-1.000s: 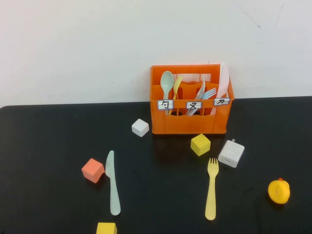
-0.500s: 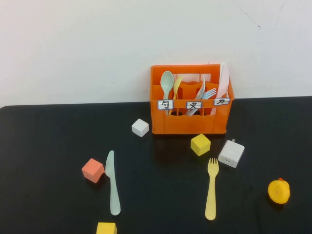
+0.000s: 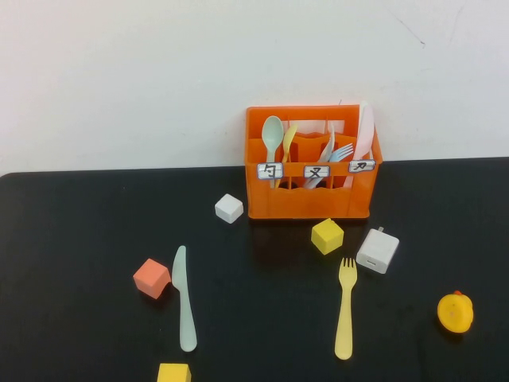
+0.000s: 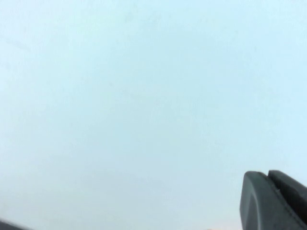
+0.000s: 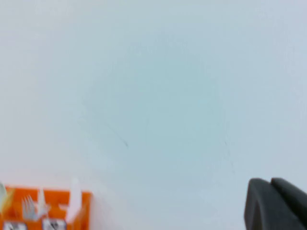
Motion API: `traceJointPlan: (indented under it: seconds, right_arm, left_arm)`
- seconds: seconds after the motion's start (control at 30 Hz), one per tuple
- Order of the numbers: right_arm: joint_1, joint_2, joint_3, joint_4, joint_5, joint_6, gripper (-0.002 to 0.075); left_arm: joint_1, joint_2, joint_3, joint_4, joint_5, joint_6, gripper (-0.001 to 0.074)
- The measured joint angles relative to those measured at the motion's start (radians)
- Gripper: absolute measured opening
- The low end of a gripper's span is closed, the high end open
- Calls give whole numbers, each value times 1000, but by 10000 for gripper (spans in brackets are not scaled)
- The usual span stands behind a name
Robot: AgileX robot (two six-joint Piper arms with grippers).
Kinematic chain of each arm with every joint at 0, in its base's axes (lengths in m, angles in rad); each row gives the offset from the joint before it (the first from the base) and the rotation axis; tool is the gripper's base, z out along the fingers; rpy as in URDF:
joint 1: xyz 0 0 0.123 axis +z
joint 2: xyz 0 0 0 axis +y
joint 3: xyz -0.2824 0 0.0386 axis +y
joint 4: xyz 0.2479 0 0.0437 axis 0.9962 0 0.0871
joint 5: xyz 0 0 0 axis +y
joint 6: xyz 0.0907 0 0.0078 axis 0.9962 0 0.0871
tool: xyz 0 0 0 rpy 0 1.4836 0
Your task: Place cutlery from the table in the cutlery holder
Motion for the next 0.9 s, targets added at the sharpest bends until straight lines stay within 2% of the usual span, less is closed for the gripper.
traceJointPlan:
  seconds: [0.13,0.3,0.5,0.77,0.9]
  right_arm:
    - [0,0,-46,-12,58,60,-2]
    - [0,0,-178,-78,153,85,-2]
    - [0,71,-326,-116,346,86,-2]
    - [36,348,-395,-118,467,7,-2]
    - [90,493,-414,-118,553,-39,-2]
  left_arm:
    - [0,0,-32,-4,121,-49,-2]
    - [0,9,-203,-4,396,-58,-2]
    - [0,179,-390,-4,701,-8,-2]
    - [0,360,-423,0,698,87,-2]
    - [0,497,-485,-10,836,107,-2]
